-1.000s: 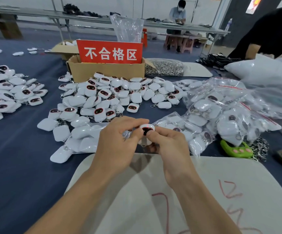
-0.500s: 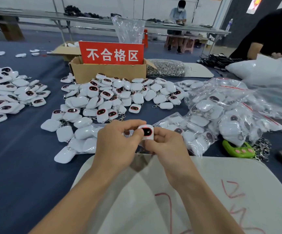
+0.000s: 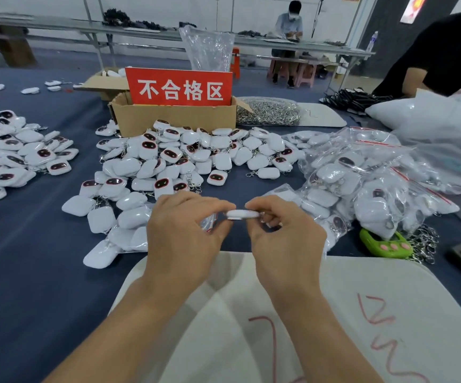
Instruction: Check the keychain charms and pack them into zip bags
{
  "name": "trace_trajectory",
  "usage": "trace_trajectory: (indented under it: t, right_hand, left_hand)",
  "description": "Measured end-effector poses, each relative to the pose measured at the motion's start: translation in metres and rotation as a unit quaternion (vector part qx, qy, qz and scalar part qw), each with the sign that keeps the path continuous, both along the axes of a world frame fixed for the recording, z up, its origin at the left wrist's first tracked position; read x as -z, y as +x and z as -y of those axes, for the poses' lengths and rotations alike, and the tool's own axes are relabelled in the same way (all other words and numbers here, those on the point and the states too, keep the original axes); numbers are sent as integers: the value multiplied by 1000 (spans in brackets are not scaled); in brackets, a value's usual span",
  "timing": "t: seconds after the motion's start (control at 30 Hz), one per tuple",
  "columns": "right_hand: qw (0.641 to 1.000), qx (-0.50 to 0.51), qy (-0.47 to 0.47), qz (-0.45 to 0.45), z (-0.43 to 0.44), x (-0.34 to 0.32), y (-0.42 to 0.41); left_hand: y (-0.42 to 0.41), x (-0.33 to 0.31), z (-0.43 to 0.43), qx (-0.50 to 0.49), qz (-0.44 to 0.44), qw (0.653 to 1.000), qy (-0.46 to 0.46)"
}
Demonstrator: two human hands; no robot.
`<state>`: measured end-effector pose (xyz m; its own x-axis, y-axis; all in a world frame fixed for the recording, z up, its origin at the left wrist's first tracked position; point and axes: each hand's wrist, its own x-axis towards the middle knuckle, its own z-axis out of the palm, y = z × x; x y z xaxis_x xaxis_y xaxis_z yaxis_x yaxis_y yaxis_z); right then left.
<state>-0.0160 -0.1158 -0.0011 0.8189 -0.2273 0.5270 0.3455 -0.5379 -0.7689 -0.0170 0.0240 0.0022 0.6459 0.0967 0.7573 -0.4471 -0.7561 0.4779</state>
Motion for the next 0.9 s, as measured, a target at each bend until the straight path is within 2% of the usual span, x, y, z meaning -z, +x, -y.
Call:
trace_trajectory:
  t: [0.1,0.2,0.27,0.33,0.4,0.57,0.67,0.73,0.83,0.9]
  right_hand:
    - [999,-1,-13,49,0,0,-1]
    - [999,-24,26,9,1,-4,-3]
    - [985,-75,140,-69,2,-8,-2]
    - [941,-104,283,-157,2,-14,-1]
    - [896,-117,364,-227,4,-19,1]
    - [870,-190,378,-253,11,-22,3]
    - [877,-235,336,-251,12,-19,3]
    - [891,-215,315,-245,11,-14,4]
    - [912,-149,293,-246,8,-9,6]
    - [923,-110,270,-249,8,-5,8]
  left_hand:
    - [0,-1,0,-19,6,1000,-7]
    - [1,0,-2,-8,-8,1000,-4]
    - [3,2,-4,10,-22,1000,-2]
    - [3,3,-4,39,-19,999,6]
    - [3,2,-3,71,-26,997,6]
    - [2,0,-4,75,-117,990,12]
    - [3,-2,-4,50,-153,987,1]
    - [3,-4,-3,22,-172,985,10]
    - [2,-6,-6,-49,-208,973,86]
    - [3,-6,-9,-89,-237,964,81]
